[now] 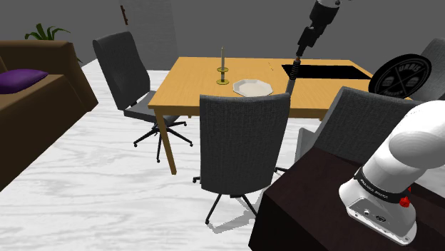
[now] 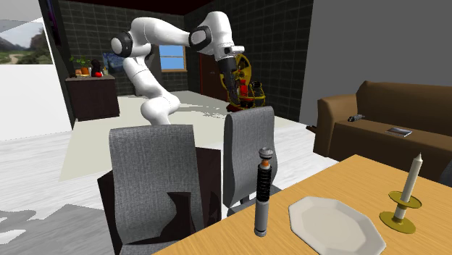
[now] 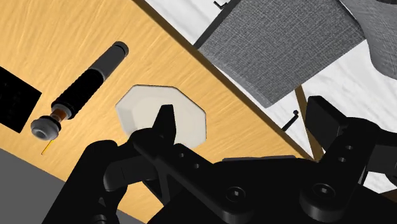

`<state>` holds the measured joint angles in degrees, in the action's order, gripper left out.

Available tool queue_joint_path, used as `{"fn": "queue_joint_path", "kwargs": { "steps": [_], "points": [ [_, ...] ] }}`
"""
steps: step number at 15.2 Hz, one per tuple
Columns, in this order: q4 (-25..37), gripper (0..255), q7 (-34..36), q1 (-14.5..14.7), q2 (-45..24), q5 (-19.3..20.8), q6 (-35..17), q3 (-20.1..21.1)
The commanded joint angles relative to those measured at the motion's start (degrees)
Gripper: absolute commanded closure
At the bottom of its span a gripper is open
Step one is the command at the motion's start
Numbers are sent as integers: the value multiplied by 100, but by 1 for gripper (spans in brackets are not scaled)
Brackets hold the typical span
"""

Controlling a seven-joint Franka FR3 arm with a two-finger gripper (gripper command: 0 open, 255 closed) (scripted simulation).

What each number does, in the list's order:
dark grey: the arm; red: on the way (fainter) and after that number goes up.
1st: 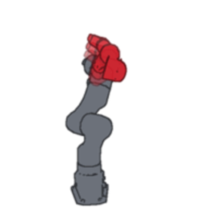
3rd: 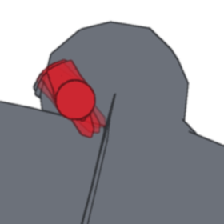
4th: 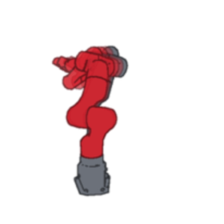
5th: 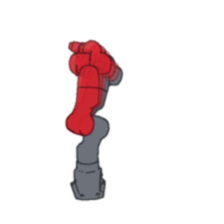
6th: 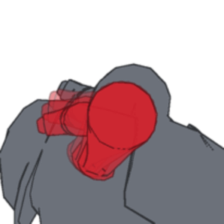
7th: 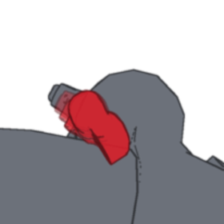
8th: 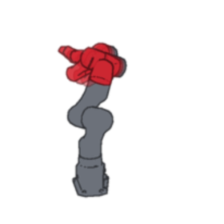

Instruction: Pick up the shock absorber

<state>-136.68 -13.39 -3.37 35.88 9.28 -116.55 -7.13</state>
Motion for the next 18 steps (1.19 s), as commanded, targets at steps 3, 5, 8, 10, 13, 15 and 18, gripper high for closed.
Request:
{"fn": "queue_joint_path", "kwargs": {
  "steps": [3, 5, 8, 10, 13, 15, 18],
  "points": [
    [-16, 0, -282, -107, -429, -12, -733, -446],
    [22, 0, -446, -134, -699, -68, -1094, -678],
    [135, 0, -732, -132, -1146, -231, -1612, -1043],
    [248, 0, -963, -102, -1469, -411, -1936, -1295],
    [473, 0, -1392, -11, -1993, -819, -2375, -1689],
    [664, 0, -1750, 75, -2369, -1207, -2626, -1959],
    [1018, 0, -2420, 199, -2984, -2001, -2910, -2337]
  ]
}}
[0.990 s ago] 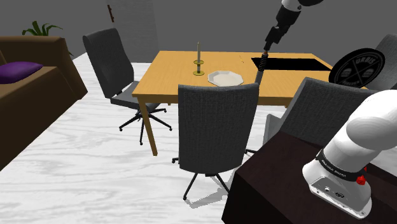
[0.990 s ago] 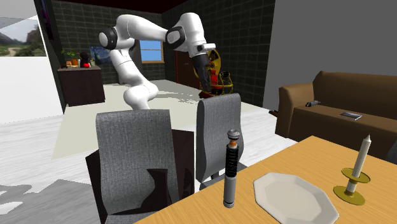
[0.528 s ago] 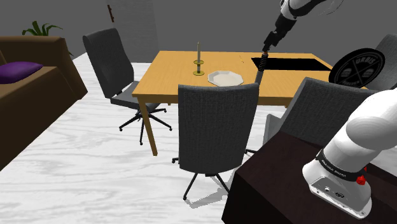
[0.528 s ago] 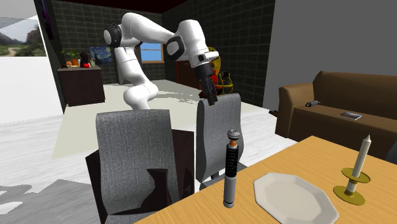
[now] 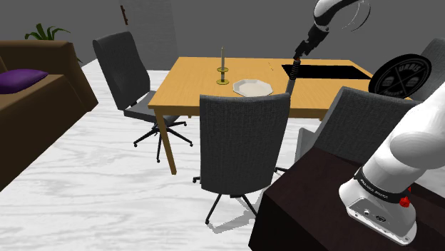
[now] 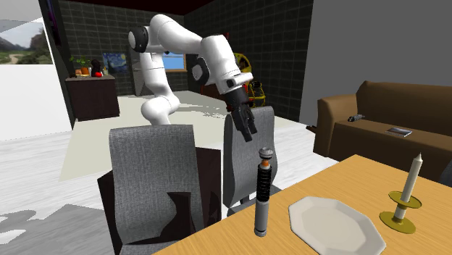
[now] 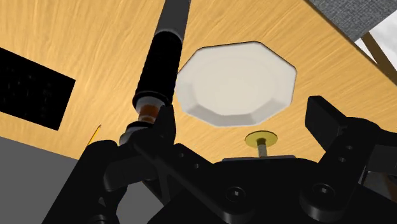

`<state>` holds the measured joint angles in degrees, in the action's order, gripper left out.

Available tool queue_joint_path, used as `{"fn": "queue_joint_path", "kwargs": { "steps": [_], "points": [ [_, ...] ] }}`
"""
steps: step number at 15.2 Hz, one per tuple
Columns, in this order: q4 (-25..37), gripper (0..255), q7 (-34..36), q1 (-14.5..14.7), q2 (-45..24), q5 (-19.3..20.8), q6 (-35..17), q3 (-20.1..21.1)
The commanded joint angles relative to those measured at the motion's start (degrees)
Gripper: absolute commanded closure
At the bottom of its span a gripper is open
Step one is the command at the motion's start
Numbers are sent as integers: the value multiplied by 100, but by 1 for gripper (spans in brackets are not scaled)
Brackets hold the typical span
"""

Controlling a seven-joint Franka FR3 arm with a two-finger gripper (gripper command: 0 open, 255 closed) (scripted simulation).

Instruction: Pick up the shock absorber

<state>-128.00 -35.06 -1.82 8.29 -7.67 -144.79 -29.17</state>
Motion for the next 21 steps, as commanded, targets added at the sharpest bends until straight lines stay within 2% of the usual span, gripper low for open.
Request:
{"fn": "queue_joint_path", "kwargs": {
  "steps": [1, 4, 6, 7, 14, 16, 17, 21],
  "points": [
    [289, 0, -510, 68, -445, -627, -149, -239],
    [773, 0, -1328, 3, -1143, -1693, -224, -425],
    [1147, 0, -1835, -185, -1617, -2390, -190, -412],
    [1283, 0, -1990, -278, -1778, -2612, -168, -380],
    [1128, 0, -2485, -426, -2080, -3179, -505, -179],
    [1118, 0, -2528, -439, -2106, -3229, -531, -161],
    [1122, 255, -2534, -442, -2112, -3236, -531, -159],
    [1130, 255, -2534, -443, -2118, -3237, -528, -159]
  ]
}}
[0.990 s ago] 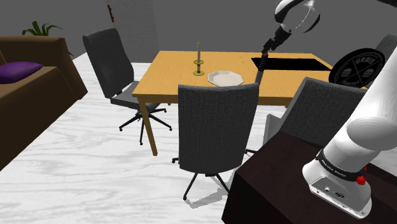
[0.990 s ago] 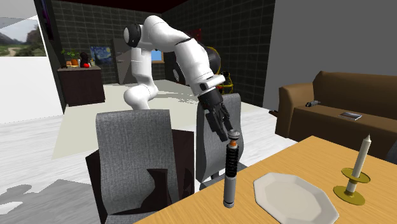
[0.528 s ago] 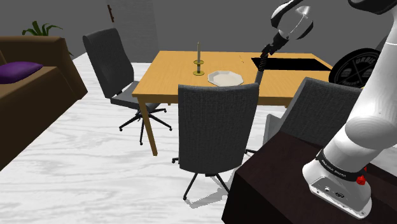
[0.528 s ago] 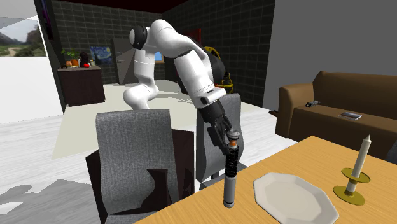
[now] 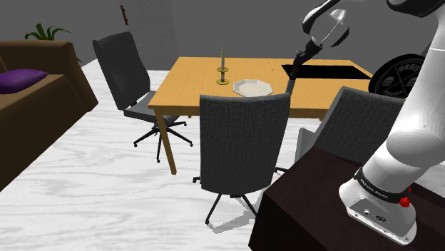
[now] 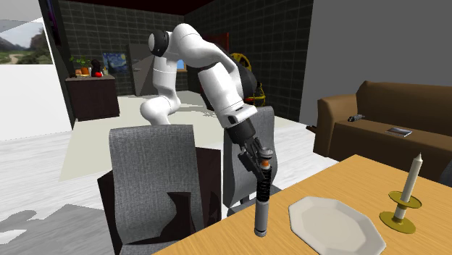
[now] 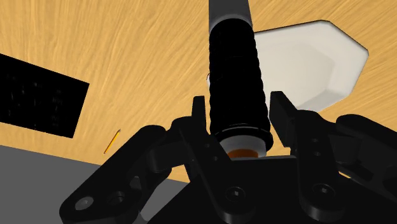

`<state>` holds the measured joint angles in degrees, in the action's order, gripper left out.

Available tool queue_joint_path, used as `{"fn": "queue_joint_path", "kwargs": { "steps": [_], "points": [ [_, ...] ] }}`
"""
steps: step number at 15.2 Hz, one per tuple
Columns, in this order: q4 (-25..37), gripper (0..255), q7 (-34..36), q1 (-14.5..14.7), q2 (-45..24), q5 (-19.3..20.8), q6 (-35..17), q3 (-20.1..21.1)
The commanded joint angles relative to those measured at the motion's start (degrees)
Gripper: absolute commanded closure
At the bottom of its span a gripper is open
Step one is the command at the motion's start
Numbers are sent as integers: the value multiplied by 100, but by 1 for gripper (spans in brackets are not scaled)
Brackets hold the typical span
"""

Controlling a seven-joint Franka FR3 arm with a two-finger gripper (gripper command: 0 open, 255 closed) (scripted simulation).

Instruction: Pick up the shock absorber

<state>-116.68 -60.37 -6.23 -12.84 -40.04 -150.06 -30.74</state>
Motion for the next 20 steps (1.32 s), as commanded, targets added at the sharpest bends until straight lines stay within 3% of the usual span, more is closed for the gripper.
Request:
{"fn": "queue_joint_path", "kwargs": {
  "steps": [1, 5, 20],
  "points": [
    [-5, 255, -1, -2, -2, 2, -1, -2],
    [-14, 255, 2, 2, 7, 8, -4, -4],
    [396, 255, 1000, 225, 609, 1147, 757, -324]
  ]
}}
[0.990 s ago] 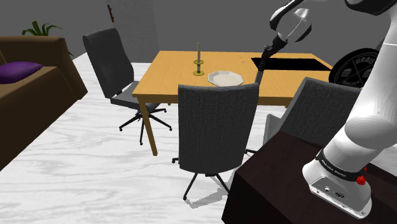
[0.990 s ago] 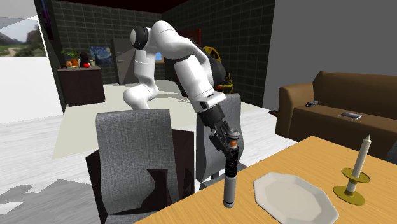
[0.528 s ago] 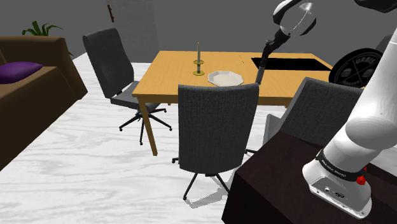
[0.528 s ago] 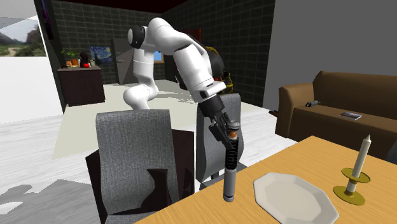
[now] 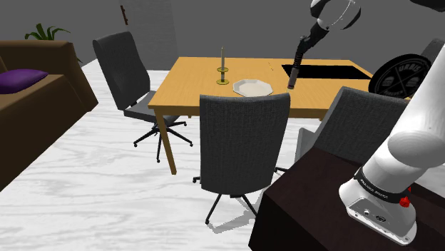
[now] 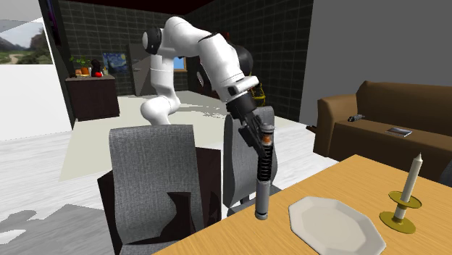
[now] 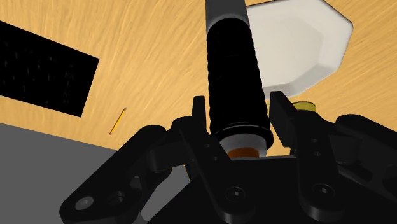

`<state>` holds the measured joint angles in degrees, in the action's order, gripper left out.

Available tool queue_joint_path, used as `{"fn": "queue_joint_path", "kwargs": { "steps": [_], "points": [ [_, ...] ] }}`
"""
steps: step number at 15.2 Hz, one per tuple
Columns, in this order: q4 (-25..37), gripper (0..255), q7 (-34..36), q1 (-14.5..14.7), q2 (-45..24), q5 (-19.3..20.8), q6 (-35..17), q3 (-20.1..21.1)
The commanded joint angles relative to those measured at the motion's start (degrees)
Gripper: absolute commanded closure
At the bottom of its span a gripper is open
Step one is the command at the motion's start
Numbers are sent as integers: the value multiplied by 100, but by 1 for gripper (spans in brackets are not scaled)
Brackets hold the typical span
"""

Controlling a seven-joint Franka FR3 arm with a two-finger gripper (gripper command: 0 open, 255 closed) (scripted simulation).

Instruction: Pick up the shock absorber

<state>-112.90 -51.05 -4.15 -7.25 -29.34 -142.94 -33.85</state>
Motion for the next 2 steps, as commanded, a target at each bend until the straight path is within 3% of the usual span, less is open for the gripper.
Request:
{"fn": "queue_joint_path", "kwargs": {
  "steps": [1, 2],
  "points": [
    [24, 255, 76, 17, 54, 86, 54, -15],
    [24, 255, 76, 17, 55, 87, 54, -15]
  ]
}}
